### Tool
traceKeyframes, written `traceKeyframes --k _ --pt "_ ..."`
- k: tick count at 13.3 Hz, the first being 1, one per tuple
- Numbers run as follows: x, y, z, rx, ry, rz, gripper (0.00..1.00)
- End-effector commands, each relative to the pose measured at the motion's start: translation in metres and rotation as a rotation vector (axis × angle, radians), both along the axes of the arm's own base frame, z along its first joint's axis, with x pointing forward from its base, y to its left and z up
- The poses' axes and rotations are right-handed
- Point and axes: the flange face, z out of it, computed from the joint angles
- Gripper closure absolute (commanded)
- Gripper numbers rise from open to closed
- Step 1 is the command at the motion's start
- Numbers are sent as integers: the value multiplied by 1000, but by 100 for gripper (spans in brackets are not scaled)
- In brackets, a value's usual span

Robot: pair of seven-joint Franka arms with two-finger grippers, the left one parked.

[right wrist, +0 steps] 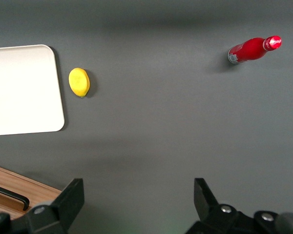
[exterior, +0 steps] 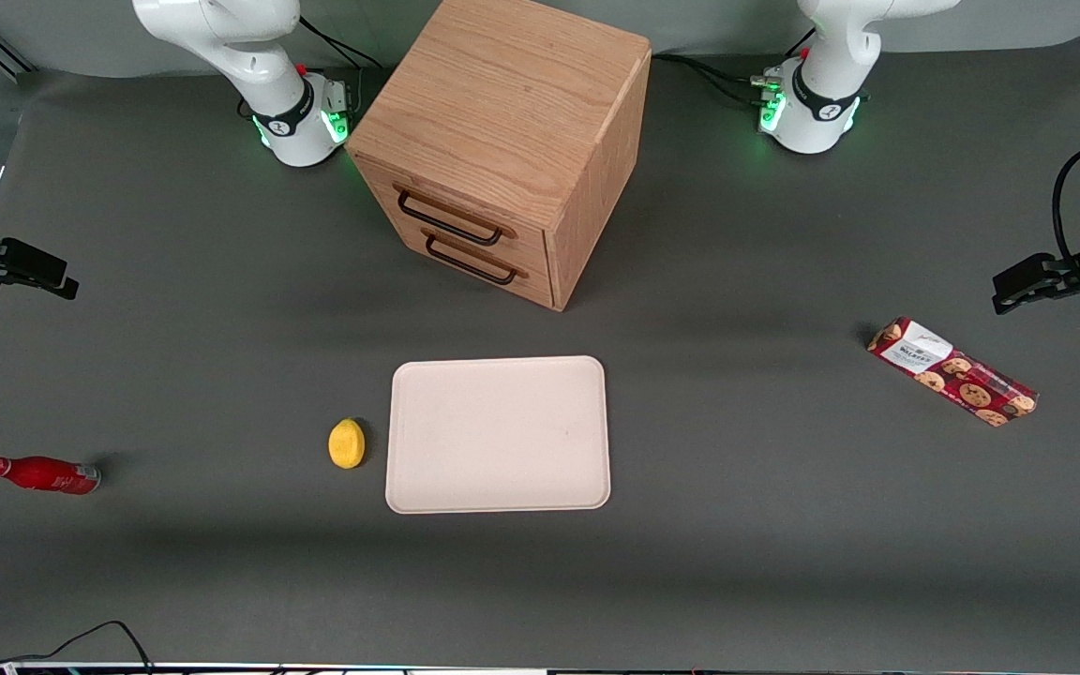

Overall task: Open upper drawer
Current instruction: 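Move the right gripper from rest toward the cabinet's upper drawer handle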

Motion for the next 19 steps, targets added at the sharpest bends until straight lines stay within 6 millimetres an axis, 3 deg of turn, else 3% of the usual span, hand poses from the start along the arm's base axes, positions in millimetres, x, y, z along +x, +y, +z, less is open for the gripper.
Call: traceKeyframes --k 1,10,12,15,17,19 --pt "3 0 4 -10 -4 -19 0" --pt "9 2 4 -15 -2 -1 0" --pt "9 16 3 -8 3 22 0" --pt "2 80 6 -2 33 135 0" --pt "-8 134 12 -1 44 229 0" --pt "-22 175 15 -8 80 305 0"
